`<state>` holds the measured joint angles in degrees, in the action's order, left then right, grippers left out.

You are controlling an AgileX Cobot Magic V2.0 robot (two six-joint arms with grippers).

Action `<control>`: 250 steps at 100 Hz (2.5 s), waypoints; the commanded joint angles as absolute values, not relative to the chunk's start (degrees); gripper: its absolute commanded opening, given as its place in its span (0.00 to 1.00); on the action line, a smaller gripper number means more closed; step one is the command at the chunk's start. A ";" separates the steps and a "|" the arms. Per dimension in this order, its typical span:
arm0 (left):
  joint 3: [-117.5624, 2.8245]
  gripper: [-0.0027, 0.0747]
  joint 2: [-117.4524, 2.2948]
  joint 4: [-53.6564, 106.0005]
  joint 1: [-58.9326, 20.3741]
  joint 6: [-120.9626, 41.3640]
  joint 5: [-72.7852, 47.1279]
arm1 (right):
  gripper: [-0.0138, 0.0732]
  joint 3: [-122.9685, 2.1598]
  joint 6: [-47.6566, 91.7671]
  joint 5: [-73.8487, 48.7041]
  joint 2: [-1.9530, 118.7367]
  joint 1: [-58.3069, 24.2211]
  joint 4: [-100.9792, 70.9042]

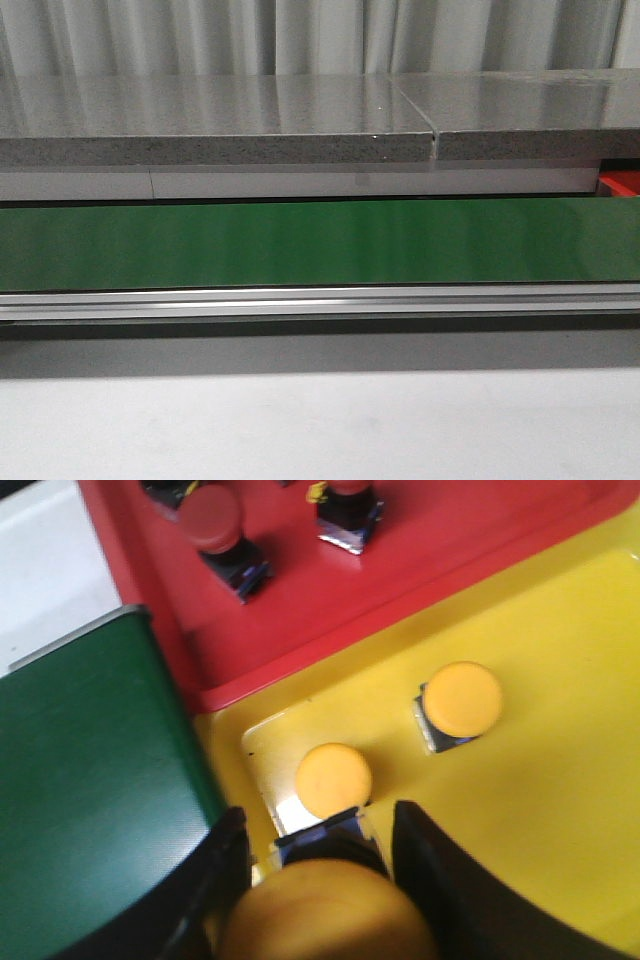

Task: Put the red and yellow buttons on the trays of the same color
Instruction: 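Lower the yellow button into the yellow tray and open the right gripper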

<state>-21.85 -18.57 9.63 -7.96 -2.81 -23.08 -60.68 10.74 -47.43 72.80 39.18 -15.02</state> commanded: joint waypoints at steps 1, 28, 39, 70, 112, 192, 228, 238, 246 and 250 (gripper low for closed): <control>-23.38 0.01 -19.05 10.25 -8.35 -2.89 -18.69 | 0.34 -62.60 9.69 -43.69 70.95 41.46 -15.56; -23.38 0.01 -19.05 10.25 -8.35 -2.89 -18.69 | 0.34 -62.60 7.31 -39.53 71.27 47.75 -15.51; -23.38 0.01 -19.05 10.25 -8.35 -2.89 -18.69 | 0.34 -62.54 5.82 -39.48 72.66 49.53 -15.51; -23.38 0.01 -19.05 10.25 -8.35 -2.89 -18.69 | 0.34 -62.54 5.82 -39.39 79.69 49.72 -13.48; -23.38 0.01 -19.05 10.25 -8.35 -2.89 -18.69 | 0.34 -50.78 5.42 -28.51 81.09 49.72 -13.48; -23.38 0.01 -19.05 10.25 -8.35 -2.89 -18.69 | 0.34 -46.35 5.42 -18.91 85.86 48.07 -13.71; -23.38 0.01 -19.05 10.25 -8.35 -2.89 -18.69 | 0.34 -46.35 5.42 -17.94 85.90 48.07 -13.71; -23.38 0.01 -19.05 10.25 -8.35 -2.89 -18.69 | 0.34 -46.35 5.42 -17.81 86.20 48.07 -13.71; -23.38 0.01 -19.05 10.25 -8.35 -2.89 -18.69 | 0.34 -46.35 5.42 -18.30 87.19 48.07 -13.71; -23.38 0.01 -19.05 10.25 -8.35 -2.89 -18.69 | 0.34 -46.24 5.42 -18.46 87.89 48.07 -13.71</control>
